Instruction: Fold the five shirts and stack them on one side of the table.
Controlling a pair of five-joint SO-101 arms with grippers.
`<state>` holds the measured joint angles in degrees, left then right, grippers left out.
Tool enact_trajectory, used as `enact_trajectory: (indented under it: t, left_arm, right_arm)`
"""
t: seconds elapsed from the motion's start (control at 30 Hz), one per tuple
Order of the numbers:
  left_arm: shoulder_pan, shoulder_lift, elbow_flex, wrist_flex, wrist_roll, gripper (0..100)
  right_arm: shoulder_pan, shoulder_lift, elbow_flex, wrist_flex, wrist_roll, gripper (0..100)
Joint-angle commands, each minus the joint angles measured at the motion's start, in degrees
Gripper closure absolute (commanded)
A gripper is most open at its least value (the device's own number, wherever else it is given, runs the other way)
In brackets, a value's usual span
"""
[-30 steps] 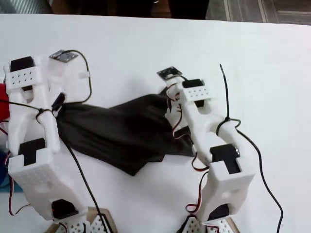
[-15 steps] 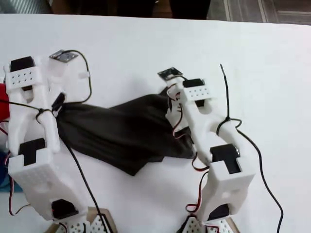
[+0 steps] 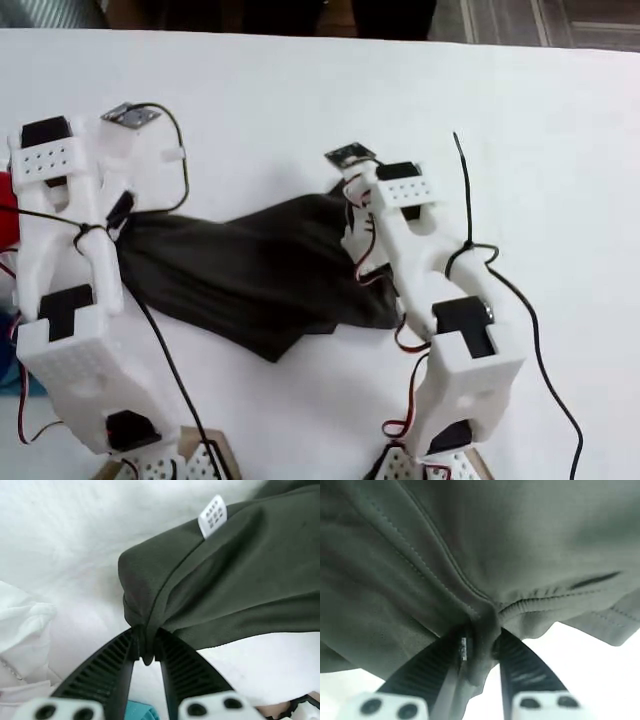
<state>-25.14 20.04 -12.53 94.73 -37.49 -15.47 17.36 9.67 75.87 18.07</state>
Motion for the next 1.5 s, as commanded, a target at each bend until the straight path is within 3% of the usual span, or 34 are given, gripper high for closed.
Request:
enact_trajectory:
  t: [0.0, 0.27, 0.43, 0.6, 0.8, 1.1, 1.47]
  left_arm:
    - [0.3, -0.4, -2.1, -0.2, 0.1, 97]
    - [1.1, -0.4, -2.1, -0.1, 0.2, 97]
    - [2.3, -0.9, -2.6, -0.1, 0.2, 97]
    - [8.3, -0.4, -2.2, -0.4, 0.5, 97]
    - [15.1, -2.4, -4.7, 0.0, 2.7, 97]
    - [15.4, -16.4, -22.5, 6.9, 3.3, 97]
    - [15.2, -34.5, -21.4, 7.2, 3.0, 97]
  right_arm:
    - [0.3, -1.0, -2.1, 0.8, 0.1, 97.9]
    - [1.4, -20.6, -2.1, 1.5, 0.2, 97.8]
    - [6.9, -33.7, -2.1, 1.4, 3.2, 97.8]
    - [11.6, -34.7, -1.3, -0.7, 3.8, 97.8]
    - [11.7, -34.5, -3.0, -2.8, 2.5, 97.7]
    - [12.4, -40.7, -20.1, -0.7, 1.3, 97.8]
    - [15.7, -47.5, -30.4, 2.4, 1.4, 97.8]
